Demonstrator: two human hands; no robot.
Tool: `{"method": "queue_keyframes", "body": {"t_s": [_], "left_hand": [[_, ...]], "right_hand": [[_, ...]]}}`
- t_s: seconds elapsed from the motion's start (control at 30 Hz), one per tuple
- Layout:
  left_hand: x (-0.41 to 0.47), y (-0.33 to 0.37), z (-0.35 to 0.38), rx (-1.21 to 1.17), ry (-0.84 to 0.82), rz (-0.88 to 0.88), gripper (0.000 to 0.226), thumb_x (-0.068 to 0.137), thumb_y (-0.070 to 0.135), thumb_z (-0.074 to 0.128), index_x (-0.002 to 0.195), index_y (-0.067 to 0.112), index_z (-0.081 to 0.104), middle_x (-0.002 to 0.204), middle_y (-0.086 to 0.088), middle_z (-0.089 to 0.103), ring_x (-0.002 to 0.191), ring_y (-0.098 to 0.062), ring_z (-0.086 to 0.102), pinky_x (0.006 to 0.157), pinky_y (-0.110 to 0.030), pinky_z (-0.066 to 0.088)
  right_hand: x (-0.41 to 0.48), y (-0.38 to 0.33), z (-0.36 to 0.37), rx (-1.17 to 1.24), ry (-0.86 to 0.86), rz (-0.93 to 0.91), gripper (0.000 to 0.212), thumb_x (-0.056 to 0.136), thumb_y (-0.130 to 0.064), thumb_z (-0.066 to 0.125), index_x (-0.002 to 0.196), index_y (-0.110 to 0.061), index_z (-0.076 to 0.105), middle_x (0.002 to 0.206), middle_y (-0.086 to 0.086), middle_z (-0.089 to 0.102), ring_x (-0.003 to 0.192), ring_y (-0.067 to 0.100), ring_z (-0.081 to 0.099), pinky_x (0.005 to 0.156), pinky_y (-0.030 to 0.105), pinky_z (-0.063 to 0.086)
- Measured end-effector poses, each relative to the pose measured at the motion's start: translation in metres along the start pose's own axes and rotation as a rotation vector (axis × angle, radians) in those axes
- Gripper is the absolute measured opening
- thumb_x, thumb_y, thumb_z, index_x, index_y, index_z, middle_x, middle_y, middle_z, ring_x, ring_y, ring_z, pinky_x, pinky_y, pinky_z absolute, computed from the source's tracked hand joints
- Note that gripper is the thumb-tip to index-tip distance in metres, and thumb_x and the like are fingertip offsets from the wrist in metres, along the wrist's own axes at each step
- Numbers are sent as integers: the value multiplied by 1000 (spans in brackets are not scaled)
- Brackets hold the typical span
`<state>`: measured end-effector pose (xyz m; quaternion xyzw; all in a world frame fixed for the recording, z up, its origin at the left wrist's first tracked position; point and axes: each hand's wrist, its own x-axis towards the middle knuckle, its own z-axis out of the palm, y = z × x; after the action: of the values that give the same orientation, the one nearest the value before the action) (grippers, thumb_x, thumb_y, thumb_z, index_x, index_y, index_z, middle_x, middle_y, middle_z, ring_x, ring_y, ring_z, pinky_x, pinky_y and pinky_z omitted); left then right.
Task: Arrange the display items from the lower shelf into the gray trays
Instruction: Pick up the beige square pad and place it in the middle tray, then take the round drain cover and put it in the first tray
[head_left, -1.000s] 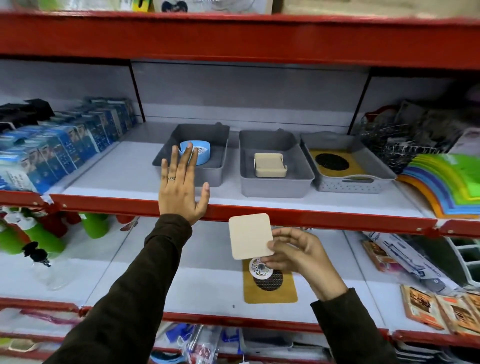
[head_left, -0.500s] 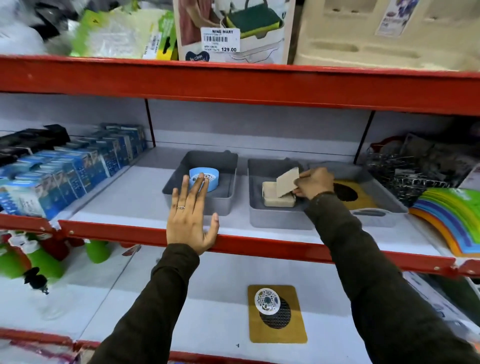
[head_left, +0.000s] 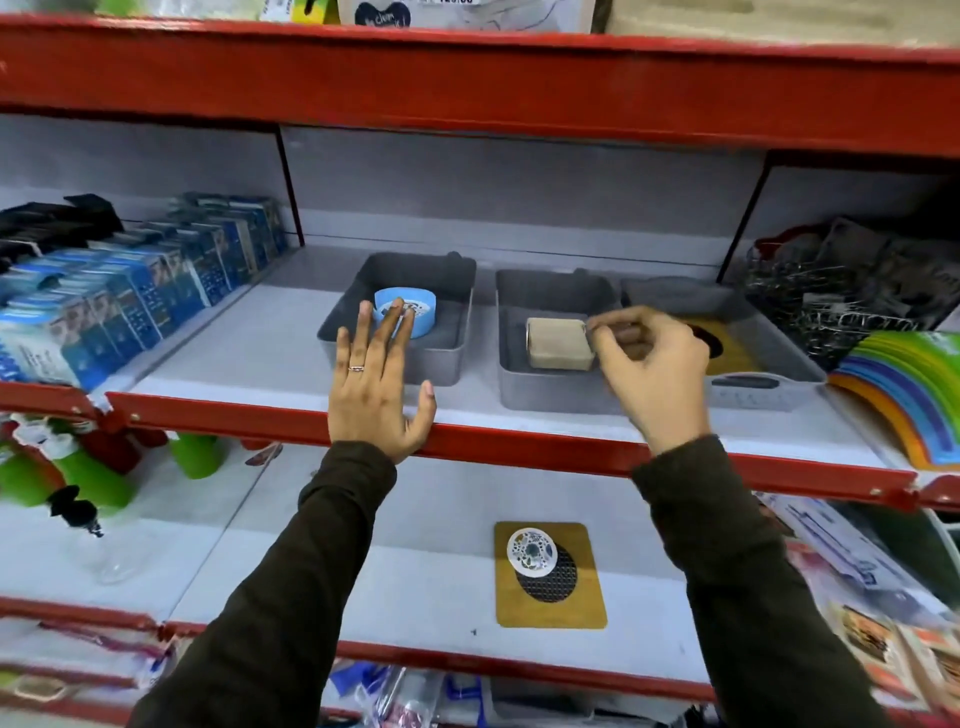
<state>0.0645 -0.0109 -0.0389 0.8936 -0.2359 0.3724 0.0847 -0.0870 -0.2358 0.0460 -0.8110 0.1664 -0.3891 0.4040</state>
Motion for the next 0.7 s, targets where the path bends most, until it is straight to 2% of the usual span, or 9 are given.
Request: {"method": "queue_keyframes", "body": {"t_s": [0.07, 0.13, 0.2, 0.27, 0.37, 0.47, 0.57, 0.63, 0.7], "left_hand": [[0, 1, 1, 3, 15, 7, 80, 85, 47, 39, 154, 10, 26, 162, -11, 24, 152, -31, 12, 125, -36, -11], [0, 1, 1, 1, 35, 11, 80, 85, 46, 39, 154, 10, 26, 162, -11, 24, 152, -32, 13, 125, -37, -11], [1, 1, 1, -2, 52, 12, 79, 85, 46, 39, 154, 10, 26, 162, -11, 24, 152, -33, 15, 125, -37, -10], [1, 1, 3, -8, 64, 16, 79, 84, 46, 41, 154, 11, 27, 162, -11, 25, 151, -34, 16, 124, -37, -9], [0, 1, 4, -10, 76, 25, 79, 84, 45, 42, 154, 11, 27, 162, -11, 25, 151, -34, 16, 124, -39, -7], [2, 0, 7, -15, 95, 35, 79, 84, 45, 41, 154, 10, 28, 162, -11, 26, 151, -35, 16, 124, -41, -4], [2, -1, 8, -23, 111, 41, 79, 84, 44, 42, 153, 9, 29, 161, -12, 27, 151, -35, 17, 124, -41, -2], [2, -1, 7, -26, 107, 37, 80, 83, 45, 43, 153, 8, 30, 161, -12, 28, 150, -36, 18, 124, -42, -2], [3, -1, 6, -33, 97, 33, 80, 83, 45, 43, 153, 8, 30, 161, -12, 28, 150, -36, 19, 124, -45, 1]], "right_hand": [[-45, 1, -1, 56, 34, -120, 12, 86, -38, 65, 84, -26, 67, 72, -12, 68, 70, 3, 66, 60, 10, 53], [-86, 16, 10, 58, 3, -141, 14, 87, -37, 64, 78, -27, 65, 68, -12, 67, 63, 5, 66, 54, 7, 47], [-117, 46, 29, 5, -110, -55, 18, 85, -38, 63, 72, -26, 63, 64, -13, 65, 58, 5, 63, 53, 10, 46], [-135, 87, 52, -122, -255, 110, 22, 84, -40, 61, 72, -23, 66, 62, -12, 67, 59, 5, 64, 59, 21, 54], [-139, 146, 83, -413, -482, 315, 25, 87, -36, 60, 92, -15, 73, 94, 4, 76, 88, 21, 70, 80, 29, 56], [-135, 182, 109, -609, -649, 532, 46, 91, -43, 55, 118, -7, 64, 120, 13, 68, 111, 28, 63, 93, 30, 49], [-138, 205, 125, -662, -727, 673, 68, 88, -54, 55, 139, -9, 46, 141, 13, 51, 130, 28, 47, 109, 30, 37], [-141, 213, 130, -665, -729, 710, 81, 83, -56, 63, 145, -11, 36, 147, 13, 41, 136, 30, 39, 116, 32, 32], [-140, 216, 128, -609, -690, 715, 80, 80, -49, 70, 142, -9, 40, 142, 13, 47, 131, 29, 46, 112, 32, 37]]}}
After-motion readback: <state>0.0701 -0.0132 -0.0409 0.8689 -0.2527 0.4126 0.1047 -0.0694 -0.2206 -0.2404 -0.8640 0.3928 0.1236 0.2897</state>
